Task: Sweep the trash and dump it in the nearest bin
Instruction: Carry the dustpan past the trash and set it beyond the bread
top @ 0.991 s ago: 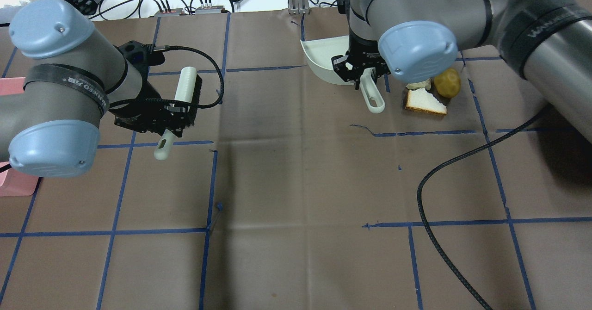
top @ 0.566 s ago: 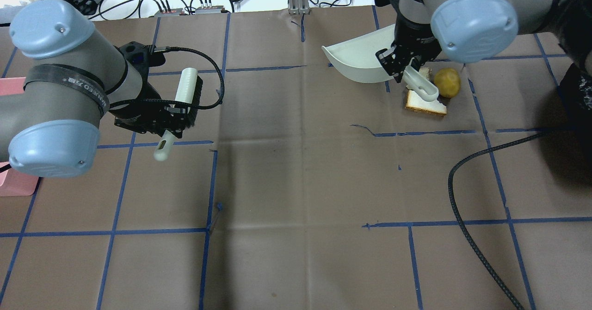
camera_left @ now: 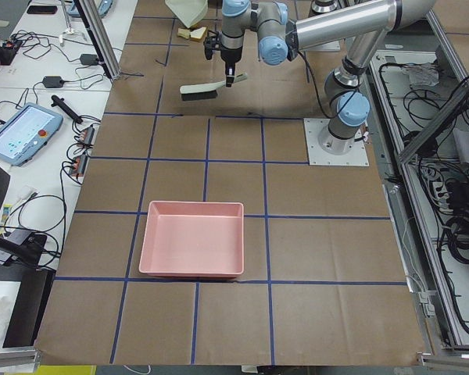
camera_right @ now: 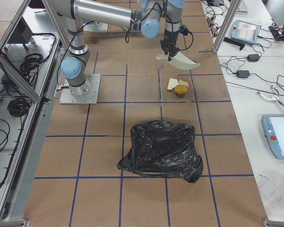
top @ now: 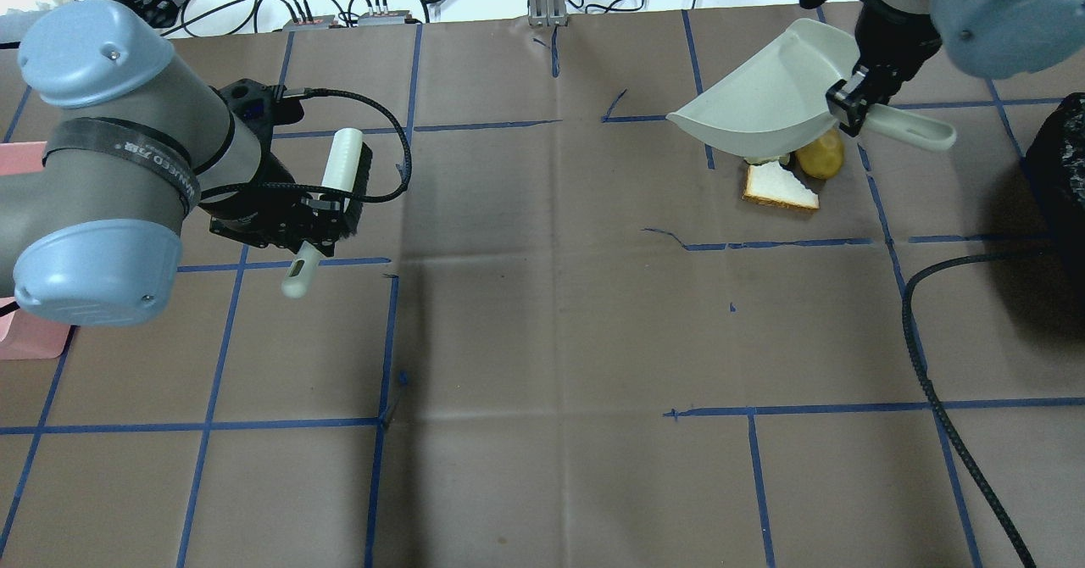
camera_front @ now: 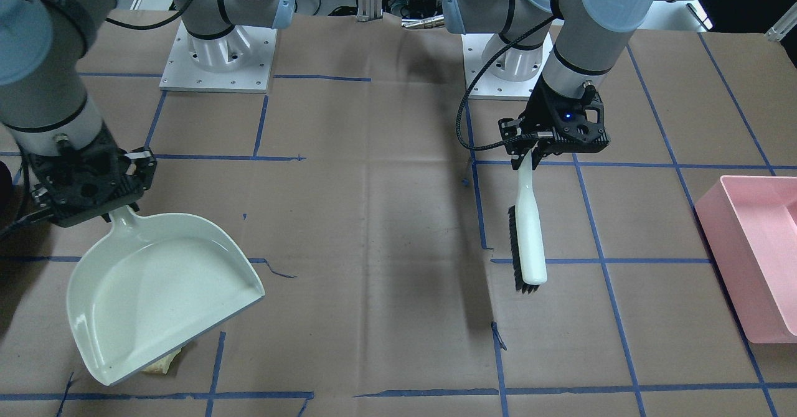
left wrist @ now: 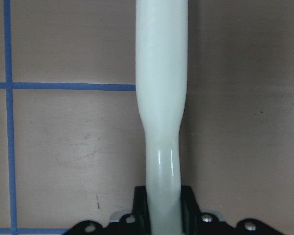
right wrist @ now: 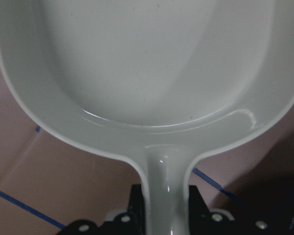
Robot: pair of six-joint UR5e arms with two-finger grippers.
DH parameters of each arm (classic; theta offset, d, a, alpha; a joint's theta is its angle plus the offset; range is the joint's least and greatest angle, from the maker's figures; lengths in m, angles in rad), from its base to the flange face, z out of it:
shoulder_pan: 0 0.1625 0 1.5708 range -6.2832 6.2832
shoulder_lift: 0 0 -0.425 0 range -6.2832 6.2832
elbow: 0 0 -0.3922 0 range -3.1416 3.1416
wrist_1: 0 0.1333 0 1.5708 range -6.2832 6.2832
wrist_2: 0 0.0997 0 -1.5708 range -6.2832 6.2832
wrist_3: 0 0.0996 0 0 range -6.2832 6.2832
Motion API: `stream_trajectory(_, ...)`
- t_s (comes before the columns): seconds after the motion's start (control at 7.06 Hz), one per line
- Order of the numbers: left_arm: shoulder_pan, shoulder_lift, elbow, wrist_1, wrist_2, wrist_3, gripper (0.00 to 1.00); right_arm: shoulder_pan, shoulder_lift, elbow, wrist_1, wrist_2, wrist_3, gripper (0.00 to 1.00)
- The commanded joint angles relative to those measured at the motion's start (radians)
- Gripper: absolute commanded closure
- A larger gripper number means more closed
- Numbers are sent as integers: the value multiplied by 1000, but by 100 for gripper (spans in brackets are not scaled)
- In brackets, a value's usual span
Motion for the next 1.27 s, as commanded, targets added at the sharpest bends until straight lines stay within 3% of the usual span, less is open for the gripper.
stream_trajectory(0.0, -1, 0, -1, -1, 2, -2, 100, -166, -9, 0, 12, -3, -338, 97)
stream_trajectory(0.28, -2, 0, -1, -9, 2, -3, 100, -286, 0, 0, -30, -3, -655, 97)
stream_trajectory(0.42, -4, 2, -1, -18, 2, -9, 100, -315, 16, 0, -121, -30, -780, 96)
stream_trajectory(0.71, -4, 2, -1, -27, 3, -9, 100, -336, 89, -12, -281, -48, -1021, 96)
stream_trajectory(1.13, -4, -1, -1, -41, 5, -12, 100, -351, 154, -18, -385, -34, -1282, 97)
